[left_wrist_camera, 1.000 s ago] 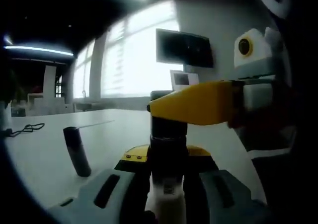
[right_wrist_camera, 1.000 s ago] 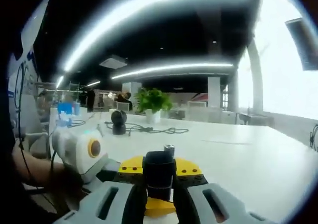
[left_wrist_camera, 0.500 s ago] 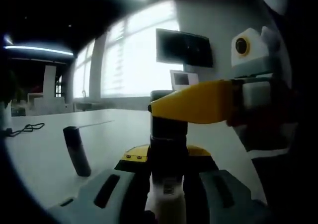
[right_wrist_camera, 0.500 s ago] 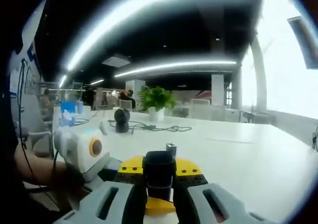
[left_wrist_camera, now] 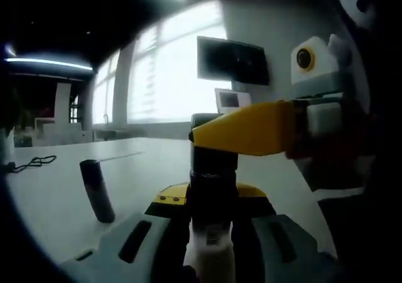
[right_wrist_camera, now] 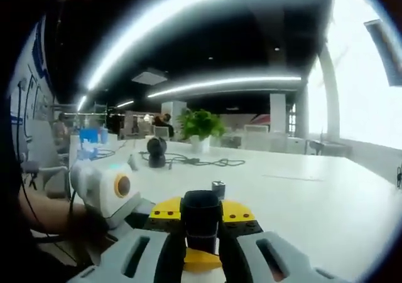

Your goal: Pick up cosmetic bottle twist off cap place on table pick up cap screw tight cap place on table

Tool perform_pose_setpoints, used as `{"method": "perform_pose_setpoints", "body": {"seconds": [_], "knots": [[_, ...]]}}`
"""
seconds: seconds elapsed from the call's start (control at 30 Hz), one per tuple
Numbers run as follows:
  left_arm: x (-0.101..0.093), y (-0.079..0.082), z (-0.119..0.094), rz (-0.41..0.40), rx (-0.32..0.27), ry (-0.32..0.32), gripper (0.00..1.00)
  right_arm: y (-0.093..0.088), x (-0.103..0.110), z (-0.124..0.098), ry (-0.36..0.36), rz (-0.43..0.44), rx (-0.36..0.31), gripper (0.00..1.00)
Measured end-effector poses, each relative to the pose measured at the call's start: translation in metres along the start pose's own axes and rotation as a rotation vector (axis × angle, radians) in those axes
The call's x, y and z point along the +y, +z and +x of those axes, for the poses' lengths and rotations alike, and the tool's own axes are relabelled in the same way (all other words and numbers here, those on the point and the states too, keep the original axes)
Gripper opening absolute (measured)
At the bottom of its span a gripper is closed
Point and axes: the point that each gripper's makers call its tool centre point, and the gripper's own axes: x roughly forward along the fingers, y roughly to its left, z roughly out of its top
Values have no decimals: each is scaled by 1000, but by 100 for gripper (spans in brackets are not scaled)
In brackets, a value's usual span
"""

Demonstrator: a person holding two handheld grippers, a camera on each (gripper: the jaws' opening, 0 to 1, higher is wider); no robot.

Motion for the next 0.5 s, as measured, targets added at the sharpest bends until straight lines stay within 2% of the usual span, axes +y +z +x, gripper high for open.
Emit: {"method": "perform_pose_setpoints", "body": {"seconds": [0.5], "knots": [[0,-1,1,-6,2,1,14,0,1,1,50,-10,-1,13]]}}
